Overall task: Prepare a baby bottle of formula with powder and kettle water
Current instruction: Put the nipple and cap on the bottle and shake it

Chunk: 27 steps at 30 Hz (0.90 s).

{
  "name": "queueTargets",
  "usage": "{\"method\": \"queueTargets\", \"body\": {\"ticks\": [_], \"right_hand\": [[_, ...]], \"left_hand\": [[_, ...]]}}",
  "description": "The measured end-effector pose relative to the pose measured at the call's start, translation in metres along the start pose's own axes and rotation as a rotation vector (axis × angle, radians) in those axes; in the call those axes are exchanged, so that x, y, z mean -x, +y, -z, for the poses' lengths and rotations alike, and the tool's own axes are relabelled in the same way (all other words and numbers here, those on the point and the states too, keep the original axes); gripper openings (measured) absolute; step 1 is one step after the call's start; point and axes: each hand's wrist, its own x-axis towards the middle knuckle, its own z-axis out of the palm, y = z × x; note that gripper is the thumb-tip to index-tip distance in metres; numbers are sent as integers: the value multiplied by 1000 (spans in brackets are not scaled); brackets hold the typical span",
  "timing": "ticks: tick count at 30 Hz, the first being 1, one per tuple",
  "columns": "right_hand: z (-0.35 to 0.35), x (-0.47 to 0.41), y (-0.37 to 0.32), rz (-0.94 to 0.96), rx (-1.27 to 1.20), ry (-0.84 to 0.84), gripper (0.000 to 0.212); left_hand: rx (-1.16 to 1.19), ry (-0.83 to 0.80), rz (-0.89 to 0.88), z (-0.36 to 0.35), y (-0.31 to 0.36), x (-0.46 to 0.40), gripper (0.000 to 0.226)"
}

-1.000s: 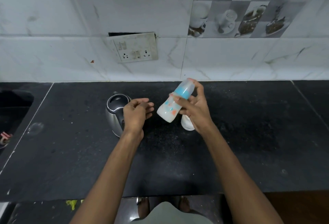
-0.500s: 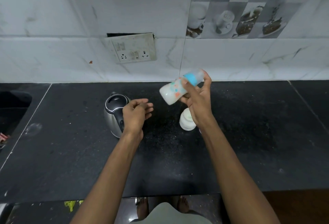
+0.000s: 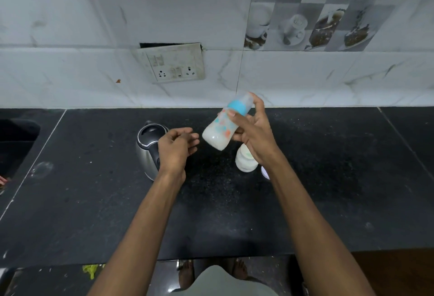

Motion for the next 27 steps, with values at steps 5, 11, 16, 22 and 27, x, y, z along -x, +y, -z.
{"method": "queueTargets", "body": {"ticks": [5, 11, 16, 22, 27], "right_hand": [[2, -1, -3, 43, -6, 64, 65], [9, -5, -8, 71, 16, 113, 64], [7, 0, -5, 38, 113, 28, 67], [3, -1, -7, 31, 152, -19, 67], [0, -2, -10, 55, 138, 54, 64]], "left_hand": [[-3, -4, -8, 2, 0, -1, 20], [-12, 10, -5, 5, -1, -2, 19], [-27, -4, 1, 3, -2, 0, 18], [-27, -14, -11, 0, -1, 2, 17], [-35, 4, -14, 5, -4, 2, 18]]}}
